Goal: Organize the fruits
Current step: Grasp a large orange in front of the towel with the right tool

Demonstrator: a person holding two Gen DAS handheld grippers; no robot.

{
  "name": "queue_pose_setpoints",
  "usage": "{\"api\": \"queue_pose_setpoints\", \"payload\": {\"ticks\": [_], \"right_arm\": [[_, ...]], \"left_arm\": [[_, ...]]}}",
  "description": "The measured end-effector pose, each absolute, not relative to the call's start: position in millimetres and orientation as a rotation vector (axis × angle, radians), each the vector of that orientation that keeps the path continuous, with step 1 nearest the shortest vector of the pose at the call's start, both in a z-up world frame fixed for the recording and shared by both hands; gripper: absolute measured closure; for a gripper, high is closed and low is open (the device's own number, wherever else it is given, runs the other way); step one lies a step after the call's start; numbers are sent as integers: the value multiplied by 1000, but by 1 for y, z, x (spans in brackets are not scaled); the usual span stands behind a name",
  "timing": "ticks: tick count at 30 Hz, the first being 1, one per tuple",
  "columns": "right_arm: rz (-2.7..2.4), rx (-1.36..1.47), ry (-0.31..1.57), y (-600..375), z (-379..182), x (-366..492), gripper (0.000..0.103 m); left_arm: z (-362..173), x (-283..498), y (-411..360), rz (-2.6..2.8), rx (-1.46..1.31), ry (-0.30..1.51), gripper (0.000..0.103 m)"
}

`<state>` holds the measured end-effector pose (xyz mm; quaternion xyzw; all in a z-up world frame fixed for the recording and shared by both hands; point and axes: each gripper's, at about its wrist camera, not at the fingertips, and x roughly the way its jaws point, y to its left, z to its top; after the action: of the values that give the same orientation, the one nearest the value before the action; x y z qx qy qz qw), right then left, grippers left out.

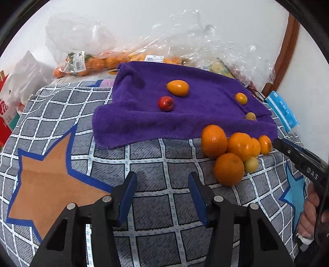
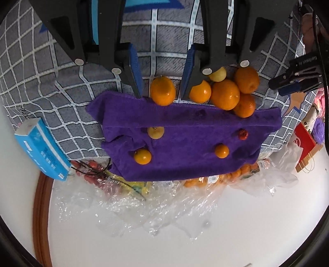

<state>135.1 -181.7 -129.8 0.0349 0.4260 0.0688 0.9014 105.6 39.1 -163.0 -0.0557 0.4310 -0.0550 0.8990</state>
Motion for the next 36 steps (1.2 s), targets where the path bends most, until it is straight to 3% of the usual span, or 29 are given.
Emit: {"api": "queue_pose_setpoints", "payload": {"ticks": [17,18,36], "right_arm": [[158,37,975,-172,-162,161,67],[170,39,962,-172,-161,159,72],[214,76,829,-186,-133,122,71]], "left_arm": [[-166,101,43,-190,-170,858,51],[-166,100,41,-195,-169,857,51],[-142,85,0,-265,-106,822,51]]}}
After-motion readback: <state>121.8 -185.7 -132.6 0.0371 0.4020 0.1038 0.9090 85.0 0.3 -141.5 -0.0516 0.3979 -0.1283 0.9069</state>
